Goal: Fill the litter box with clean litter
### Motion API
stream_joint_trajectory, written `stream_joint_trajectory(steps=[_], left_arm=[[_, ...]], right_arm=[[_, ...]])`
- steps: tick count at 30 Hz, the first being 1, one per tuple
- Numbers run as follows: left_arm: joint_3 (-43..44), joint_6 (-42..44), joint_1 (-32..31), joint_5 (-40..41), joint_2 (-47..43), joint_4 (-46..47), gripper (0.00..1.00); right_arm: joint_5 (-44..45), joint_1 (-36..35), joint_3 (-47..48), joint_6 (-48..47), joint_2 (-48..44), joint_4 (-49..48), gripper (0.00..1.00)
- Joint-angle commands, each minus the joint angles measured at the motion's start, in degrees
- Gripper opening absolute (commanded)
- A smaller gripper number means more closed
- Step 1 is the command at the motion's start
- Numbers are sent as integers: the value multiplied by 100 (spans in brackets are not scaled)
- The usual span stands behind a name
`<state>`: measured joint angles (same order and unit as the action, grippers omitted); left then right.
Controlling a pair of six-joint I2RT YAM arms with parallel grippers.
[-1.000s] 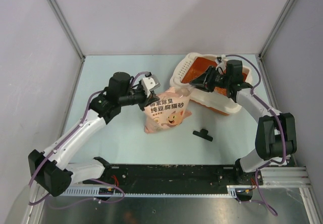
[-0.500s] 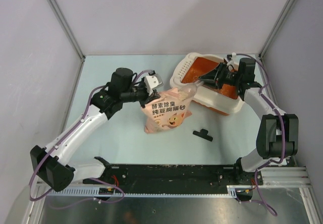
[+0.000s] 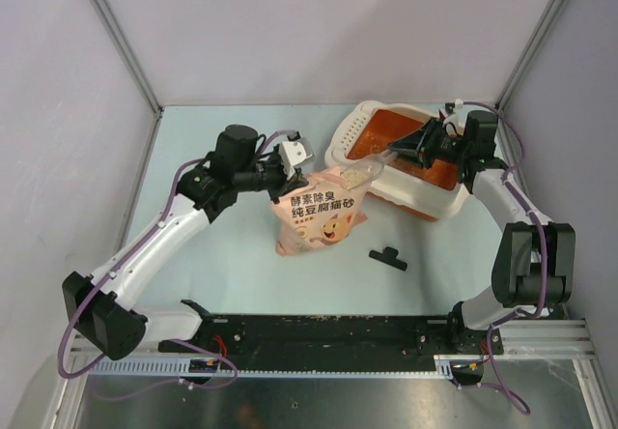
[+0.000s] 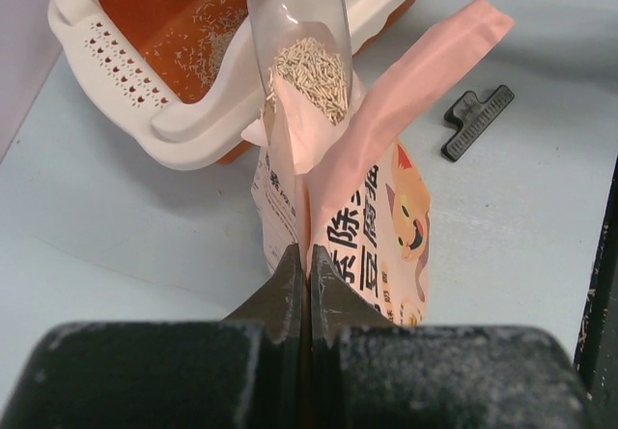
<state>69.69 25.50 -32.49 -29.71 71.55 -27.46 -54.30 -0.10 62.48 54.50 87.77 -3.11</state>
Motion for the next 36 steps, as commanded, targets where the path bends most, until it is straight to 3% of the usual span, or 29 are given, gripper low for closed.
stream_joint_trajectory(steps=[1,15,36], left_arm=[[378,96,-20,-237,-27,365,0],[519,122,-47,-105,87,365,0],[581,403,-56,106,325,365,0]], right_arm=[[8,229,-25,87,-181,-417,0],[-63,432,-25,210,-216,-348,0],[-546,669,-16,896,-58,-1226,0]])
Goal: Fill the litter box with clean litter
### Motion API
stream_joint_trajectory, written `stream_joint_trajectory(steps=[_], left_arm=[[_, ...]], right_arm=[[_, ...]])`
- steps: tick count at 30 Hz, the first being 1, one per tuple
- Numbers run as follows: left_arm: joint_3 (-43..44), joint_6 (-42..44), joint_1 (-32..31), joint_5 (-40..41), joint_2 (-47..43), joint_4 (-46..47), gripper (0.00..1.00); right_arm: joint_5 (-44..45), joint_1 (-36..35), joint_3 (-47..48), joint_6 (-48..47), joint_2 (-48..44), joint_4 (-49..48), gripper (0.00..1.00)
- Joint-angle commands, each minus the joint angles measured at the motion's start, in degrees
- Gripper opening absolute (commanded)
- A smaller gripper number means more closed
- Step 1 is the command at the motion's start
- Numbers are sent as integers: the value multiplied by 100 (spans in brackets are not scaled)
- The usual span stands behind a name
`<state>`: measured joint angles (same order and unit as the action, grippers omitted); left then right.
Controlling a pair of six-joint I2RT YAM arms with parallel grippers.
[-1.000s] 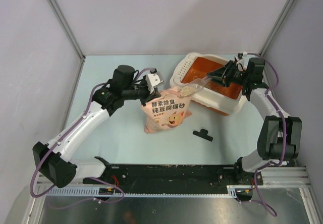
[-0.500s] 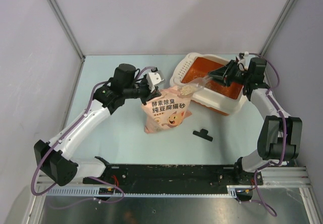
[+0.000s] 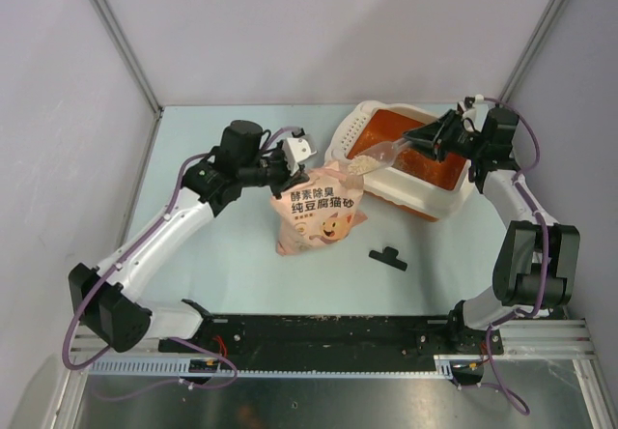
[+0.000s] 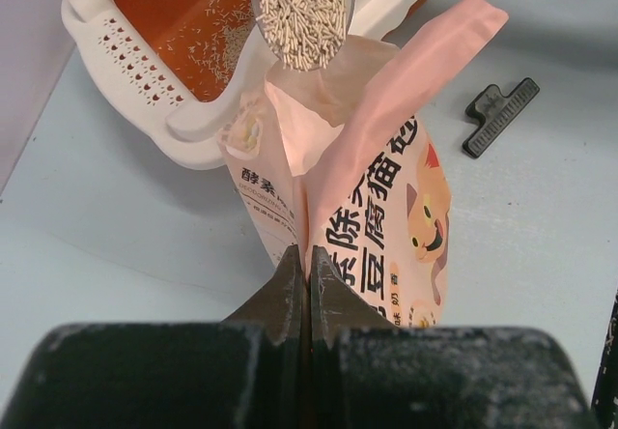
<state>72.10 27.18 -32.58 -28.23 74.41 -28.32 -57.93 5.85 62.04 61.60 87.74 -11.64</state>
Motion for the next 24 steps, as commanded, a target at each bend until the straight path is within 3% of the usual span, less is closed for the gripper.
stream_joint_trajectory(steps=[1,15,24], left_arm=[[340,235,-47,-42,56,450,0],[367,279,-38,-77,188,450,0],[481,350,-38,-51,275,458,0]], right_arm=[[-201,83,19,229,-56,-400,0],[-341,434,19,581,128,-883,0],[-307,1594,466,722,699,-1227,0]])
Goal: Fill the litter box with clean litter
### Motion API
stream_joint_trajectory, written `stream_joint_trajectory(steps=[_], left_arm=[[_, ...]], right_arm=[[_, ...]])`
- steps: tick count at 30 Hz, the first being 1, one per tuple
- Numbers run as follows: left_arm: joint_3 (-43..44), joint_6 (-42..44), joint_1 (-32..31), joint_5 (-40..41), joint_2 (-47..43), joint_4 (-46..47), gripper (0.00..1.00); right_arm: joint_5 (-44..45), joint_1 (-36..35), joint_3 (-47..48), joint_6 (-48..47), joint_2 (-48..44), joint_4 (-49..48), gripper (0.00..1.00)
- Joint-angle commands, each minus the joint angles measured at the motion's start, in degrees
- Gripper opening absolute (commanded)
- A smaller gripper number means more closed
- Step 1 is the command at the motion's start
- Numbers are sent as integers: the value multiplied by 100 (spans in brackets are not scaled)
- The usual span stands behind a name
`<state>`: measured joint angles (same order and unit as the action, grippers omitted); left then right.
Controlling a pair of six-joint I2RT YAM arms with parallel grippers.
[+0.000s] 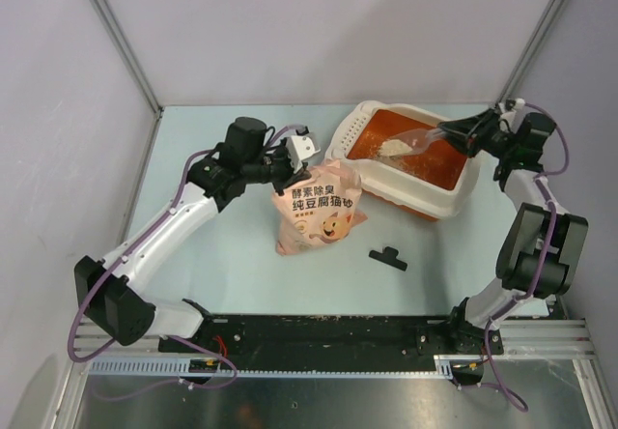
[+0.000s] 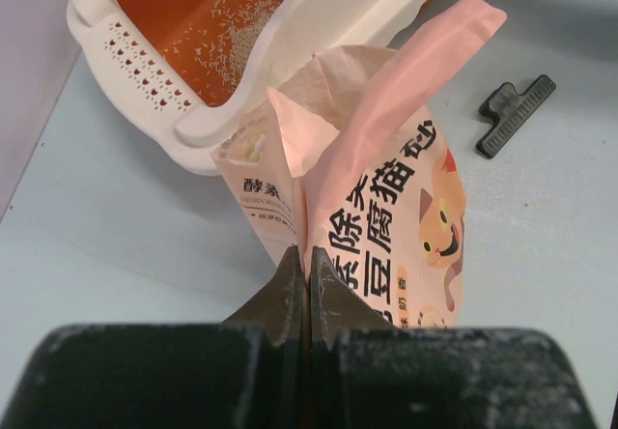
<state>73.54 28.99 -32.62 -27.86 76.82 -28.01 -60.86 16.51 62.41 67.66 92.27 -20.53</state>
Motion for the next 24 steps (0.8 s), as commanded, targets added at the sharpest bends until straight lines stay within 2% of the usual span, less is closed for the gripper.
stream_joint_trajectory(steps=[1,6,10,11,14,18,24], left_arm=[[345,168,-34,-106,44,419,0],[337,177,-34,-167,27,428,0],[249,177,-42,-264,-35,428,0],[231,168,-34,-282,-61,428,0],[126,151,-34,-369,-158,428,0],[3,133,-34,-484,-272,437,0],[-67,142,-34,-615,-360,437,0]], right_arm=[[47,633,491,55,317,-320,0],[311,1178,763,-427,546,-328,0],[776,1319,1105,-1489,468,469,0],[917,1319,1202,-2101,372,1020,0],[1541,1258,1475,-3105,117,1743,0],[2270,1144,1756,-3907,-121,2299,0],[2526,1126,1932,-4514,-472,2563,0]])
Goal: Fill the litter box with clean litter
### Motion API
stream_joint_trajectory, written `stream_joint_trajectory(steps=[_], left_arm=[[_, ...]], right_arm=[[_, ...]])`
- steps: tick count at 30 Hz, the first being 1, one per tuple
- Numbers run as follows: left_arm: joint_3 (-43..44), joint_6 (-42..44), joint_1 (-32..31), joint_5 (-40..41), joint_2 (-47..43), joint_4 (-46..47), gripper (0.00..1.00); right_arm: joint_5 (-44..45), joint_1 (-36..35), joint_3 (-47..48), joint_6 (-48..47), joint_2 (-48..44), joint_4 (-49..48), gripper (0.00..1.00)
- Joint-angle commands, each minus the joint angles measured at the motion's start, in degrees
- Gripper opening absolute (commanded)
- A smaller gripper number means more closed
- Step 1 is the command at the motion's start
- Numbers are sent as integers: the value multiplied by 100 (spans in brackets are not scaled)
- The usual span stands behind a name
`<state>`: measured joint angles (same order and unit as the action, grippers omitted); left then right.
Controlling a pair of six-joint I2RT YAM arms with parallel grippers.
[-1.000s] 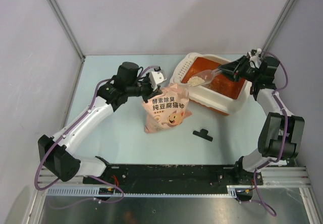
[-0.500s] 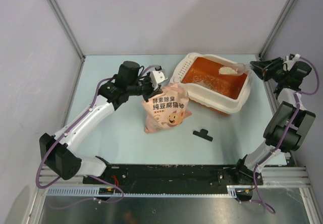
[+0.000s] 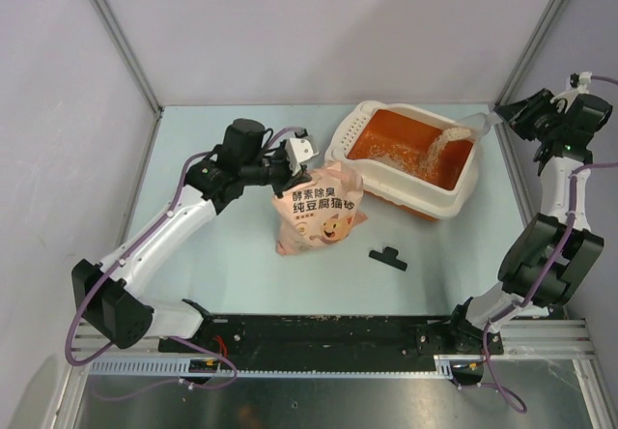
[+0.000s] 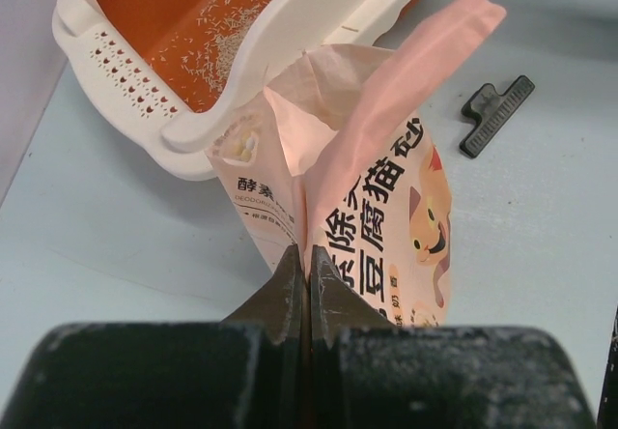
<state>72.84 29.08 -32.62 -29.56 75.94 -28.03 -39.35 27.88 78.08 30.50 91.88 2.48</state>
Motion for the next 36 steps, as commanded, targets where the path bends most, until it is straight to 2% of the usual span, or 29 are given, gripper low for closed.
stream_joint_trajectory(steps=[1,7,12,13,14,17,18,21,25,32,36], left_arm=[[11,133,-34,-471,-290,430,0],[-42,115,-34,-630,-361,439,0],[-121,63,-43,-700,-466,456,0],[-129,45,-43,-726,-484,465,0],[-147,36,-51,-735,-510,474,0],[-226,45,-51,-770,-563,492,0],[-252,45,-51,-788,-572,492,0],[-296,54,-60,-814,-580,509,0],[-288,-16,-69,-771,-598,544,0],[-332,-8,-69,-639,-607,562,0],[-288,-34,-60,-639,-563,553,0]], right_arm=[[393,-11,409,-870,-460,401,0],[446,-151,576,-1431,-785,876,0],[577,-589,585,-2099,-1215,1421,0],[717,-756,594,-2362,-1442,1674,0],[1284,-966,585,-3156,-1557,1799,0],[2375,-1986,401,-4644,-1987,1950,0],[2528,-2136,348,-4815,-2068,1880,0],[2433,-2331,374,-4599,-2200,1721,0],[1626,-2515,751,-3974,-2113,2132,0],[238,-3543,1016,-2797,-1919,2424,0],[24,-4139,928,-2619,-1805,2433,0]])
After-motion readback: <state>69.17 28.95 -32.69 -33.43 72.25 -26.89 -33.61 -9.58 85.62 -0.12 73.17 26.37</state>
